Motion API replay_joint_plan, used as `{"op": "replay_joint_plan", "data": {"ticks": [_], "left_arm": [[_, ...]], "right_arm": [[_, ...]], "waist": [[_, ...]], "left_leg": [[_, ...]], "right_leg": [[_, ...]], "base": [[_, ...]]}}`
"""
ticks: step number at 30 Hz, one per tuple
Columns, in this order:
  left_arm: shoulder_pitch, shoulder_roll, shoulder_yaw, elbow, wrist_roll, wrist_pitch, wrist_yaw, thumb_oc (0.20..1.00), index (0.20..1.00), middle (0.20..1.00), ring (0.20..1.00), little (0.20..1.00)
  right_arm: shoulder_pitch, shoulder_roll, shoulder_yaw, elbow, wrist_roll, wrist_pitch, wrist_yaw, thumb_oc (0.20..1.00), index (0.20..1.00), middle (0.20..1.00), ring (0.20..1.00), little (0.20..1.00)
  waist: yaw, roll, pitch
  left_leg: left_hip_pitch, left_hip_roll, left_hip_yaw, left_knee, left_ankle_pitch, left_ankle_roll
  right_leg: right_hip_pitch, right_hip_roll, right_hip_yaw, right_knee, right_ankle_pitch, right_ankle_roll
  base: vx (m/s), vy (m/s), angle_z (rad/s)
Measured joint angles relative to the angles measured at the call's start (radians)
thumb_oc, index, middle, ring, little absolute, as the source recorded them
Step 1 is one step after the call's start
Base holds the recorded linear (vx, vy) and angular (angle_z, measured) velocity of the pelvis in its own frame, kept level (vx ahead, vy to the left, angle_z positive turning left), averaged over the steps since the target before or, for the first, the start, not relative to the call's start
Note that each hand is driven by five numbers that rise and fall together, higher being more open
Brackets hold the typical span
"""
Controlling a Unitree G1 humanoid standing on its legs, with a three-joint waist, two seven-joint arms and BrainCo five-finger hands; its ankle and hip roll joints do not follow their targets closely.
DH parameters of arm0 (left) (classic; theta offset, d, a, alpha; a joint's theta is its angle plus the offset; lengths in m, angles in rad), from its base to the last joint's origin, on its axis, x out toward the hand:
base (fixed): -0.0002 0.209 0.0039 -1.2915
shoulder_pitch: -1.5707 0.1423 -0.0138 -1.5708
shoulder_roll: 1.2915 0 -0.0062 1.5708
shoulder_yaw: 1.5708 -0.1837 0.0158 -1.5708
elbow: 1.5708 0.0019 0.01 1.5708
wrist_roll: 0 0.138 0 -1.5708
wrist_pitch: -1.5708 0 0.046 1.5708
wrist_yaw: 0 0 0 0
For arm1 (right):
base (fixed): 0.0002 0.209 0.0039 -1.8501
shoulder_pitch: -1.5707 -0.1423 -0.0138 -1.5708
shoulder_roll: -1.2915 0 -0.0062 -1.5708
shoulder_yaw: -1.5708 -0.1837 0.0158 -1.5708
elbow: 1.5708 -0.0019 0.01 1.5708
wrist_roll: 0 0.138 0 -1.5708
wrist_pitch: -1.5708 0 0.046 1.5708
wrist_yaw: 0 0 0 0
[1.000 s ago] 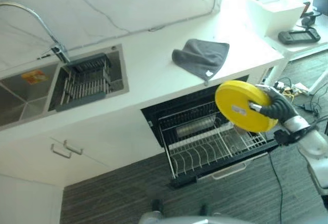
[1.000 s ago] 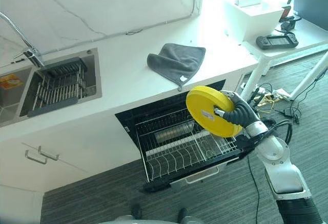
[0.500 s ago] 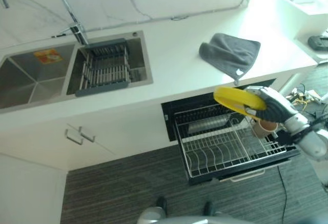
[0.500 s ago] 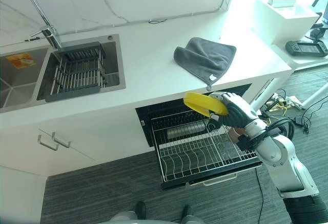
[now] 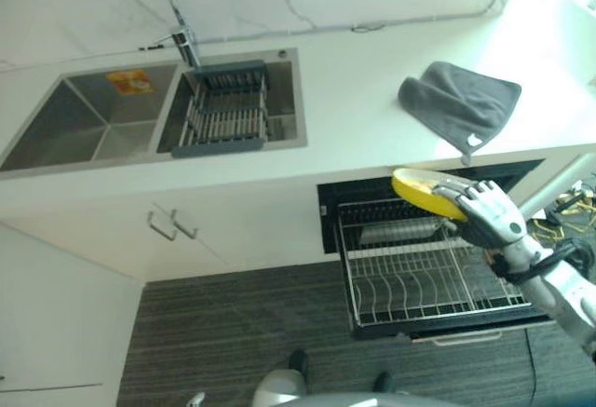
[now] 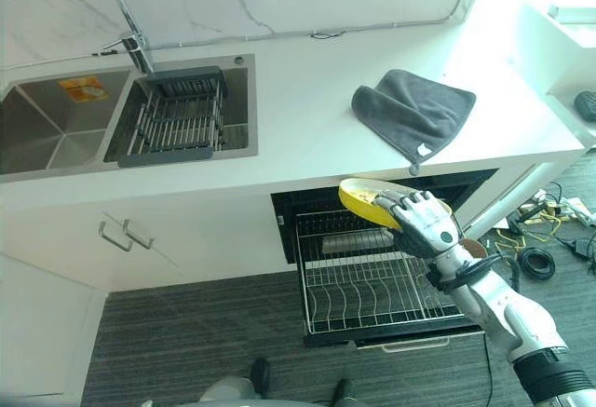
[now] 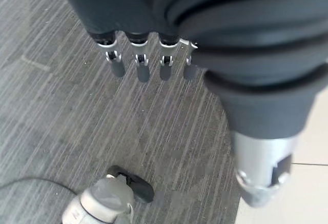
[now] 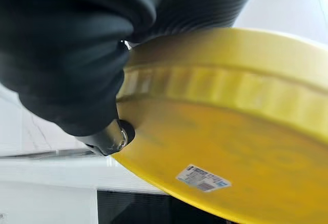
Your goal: Place the dishes in the dishwasher.
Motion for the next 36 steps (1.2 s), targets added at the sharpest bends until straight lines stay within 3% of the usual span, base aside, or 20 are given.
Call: {"op": "replay_joint_plan", "data": {"ticks": [4,6,9,11,13,16,24,28,36], "left_arm": [[-0.002,0.002,-0.005,-0.003,0.0,-0.011,0.001,1.0,1.0,1.0,1.0,1.0],[-0.011,0.004,-0.017,-0.011,-0.001,-0.014,0.0,1.0,1.0,1.0,1.0,1.0],[-0.057,0.01,-0.051,-0.003,-0.043,-0.029,-0.003,1.0,1.0,1.0,1.0,1.0],[-0.078,0.013,-0.042,0.018,-0.09,-0.036,-0.004,1.0,1.0,1.0,1.0,1.0],[-0.083,0.014,-0.042,0.016,-0.125,-0.046,-0.005,1.0,1.0,1.0,1.0,1.0],[-0.098,0.018,-0.043,0.01,-0.13,-0.062,-0.013,1.0,1.0,1.0,1.0,1.0],[-0.109,0.041,-0.055,-0.021,-0.159,-0.064,-0.012,1.0,1.0,1.0,1.0,1.0],[-0.132,0.058,-0.082,-0.059,-0.16,-0.067,-0.01,1.0,1.0,1.0,1.0,1.0],[-0.149,0.073,-0.135,-0.088,-0.2,-0.074,-0.003,1.0,1.0,1.0,1.0,1.0]], "right_arm": [[-0.004,-0.001,0.038,0.052,-0.018,0.018,-0.037,0.2,0.2,0.2,0.2,0.2],[-0.062,-0.003,0.074,0.094,-0.018,0.034,-0.066,0.2,0.2,0.2,0.2,0.2],[-0.192,-0.061,0.116,0.139,-0.018,0.038,-0.101,0.2,0.2,0.2,0.2,0.2],[-0.229,-0.107,0.132,0.138,-0.018,0.037,-0.101,0.2,0.2,0.2,0.2,0.2],[-0.248,-0.114,0.145,0.139,-0.018,0.036,-0.109,0.2,0.2,0.2,0.2,0.2],[-0.253,-0.111,0.193,0.136,-0.02,0.033,-0.114,0.2,0.2,0.2,0.2,0.2],[-0.35,-0.103,0.261,0.186,-0.031,0.034,-0.14,0.2,0.2,0.2,0.2,0.2],[-0.452,-0.102,0.313,0.231,-0.043,0.054,-0.141,0.2,0.2,0.2,0.2,0.2],[-0.657,-0.123,0.427,0.307,-0.057,0.082,-0.131,0.2,0.2,0.2,0.2,0.2]], "waist": [[0.012,0.021,0.014],[0.016,0.034,0.05],[0.009,0.062,0.146],[0.004,0.086,0.193],[-0.001,0.089,0.217],[0.001,0.056,0.24],[0.004,0.053,0.259],[0.005,0.074,0.318],[0.014,0.09,0.34]], "left_leg": [[-0.059,-0.001,-0.029,0.052,0.0,0.0],[-0.109,0.0,-0.036,0.122,-0.003,-0.004],[-0.23,0.001,-0.056,0.278,-0.004,-0.006],[-0.234,0.005,-0.051,0.285,-0.026,-0.021],[-0.232,0.011,-0.04,0.277,-0.06,0.001],[-0.25,-0.002,-0.022,0.314,-0.08,0.015],[-0.365,-0.009,-0.022,0.505,-0.155,0.023],[-0.428,-0.005,-0.02,0.579,-0.174,0.027],[-0.597,-0.02,-0.015,0.749,-0.218,0.039]], "right_leg": [[-0.024,0.0,-0.023,0.001,0.005,-0.005],[-0.05,-0.002,-0.023,0.024,0.003,-0.014],[-0.177,-0.033,-0.001,0.186,-0.048,-0.039],[-0.242,-0.051,0.02,0.305,-0.092,-0.05],[-0.279,-0.052,0.033,0.362,-0.118,-0.046],[-0.316,-0.081,0.048,0.43,-0.138,-0.04],[-0.429,-0.117,0.072,0.62,-0.21,-0.055],[-0.495,-0.123,0.087,0.692,-0.228,-0.062],[-0.679,-0.168,0.123,0.885,-0.281,-0.072]], "base": [[-0.09,0.008,0.16],[-0.24,0.042,0.04],[-0.21,0.05,-0.11],[-0.16,0.042,-0.21],[-0.11,0.016,-0.21],[-0.07,0.01,-0.08],[-0.05,0.013,0.0],[-0.06,0.019,-0.03],[-0.07,0.029,0.02]]}}
